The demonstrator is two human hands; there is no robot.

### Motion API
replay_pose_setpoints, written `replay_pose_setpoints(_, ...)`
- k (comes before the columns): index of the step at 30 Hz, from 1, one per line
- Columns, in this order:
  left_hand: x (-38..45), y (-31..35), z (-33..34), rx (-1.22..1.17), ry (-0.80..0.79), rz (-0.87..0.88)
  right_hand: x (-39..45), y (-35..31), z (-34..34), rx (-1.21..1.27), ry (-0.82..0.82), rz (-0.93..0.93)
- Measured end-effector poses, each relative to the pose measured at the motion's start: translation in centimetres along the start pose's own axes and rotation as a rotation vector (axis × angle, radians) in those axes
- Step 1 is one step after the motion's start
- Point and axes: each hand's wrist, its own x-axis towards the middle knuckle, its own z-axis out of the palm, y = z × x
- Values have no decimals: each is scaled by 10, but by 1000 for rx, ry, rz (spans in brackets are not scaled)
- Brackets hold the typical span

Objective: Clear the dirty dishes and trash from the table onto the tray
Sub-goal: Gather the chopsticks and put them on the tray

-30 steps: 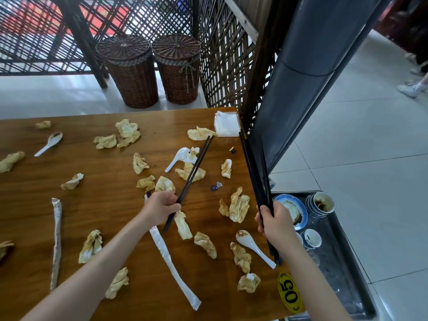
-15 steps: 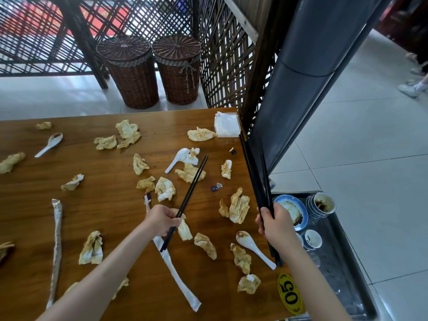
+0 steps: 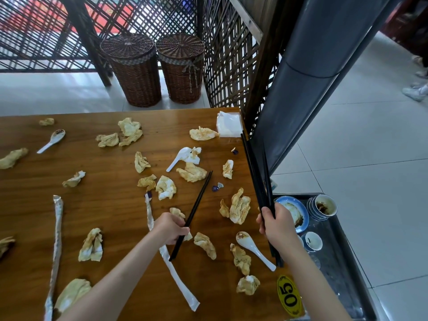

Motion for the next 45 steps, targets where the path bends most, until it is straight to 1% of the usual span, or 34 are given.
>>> replay_pose_setpoints(10, -2, 14, 7, 350, 31, 56, 1, 2, -2, -5, -2, 4)
replay_pose_setpoints(17, -6, 15, 16, 480, 108, 113, 2, 4, -5, 8, -14, 5)
replay_pose_setpoints(22, -8, 11, 17, 508, 173, 190, 3, 5, -5, 12, -18, 4)
replay_pose_setpoints(27, -8, 20, 12, 554, 171, 191, 4, 7, -5, 4, -17, 6)
replay_pose_setpoints(32, 4, 49, 7, 628, 307, 305, 9, 6, -7, -32, -12, 1)
replay_pose_setpoints(35, 15, 70, 16, 622, 329, 349, 14, 4, -7, -36, -5, 0)
replay_pose_setpoints(41, 29, 84, 37, 712, 305, 274, 18, 4, -5, -38, -10, -18)
replay_pose_setpoints(43, 32, 84, 41, 753, 330, 280, 18, 4, -5, -46, -9, -26)
replay_pose_setpoints(45, 36, 82, 42, 743, 346, 268, 18, 5, -4, -45, -13, -29)
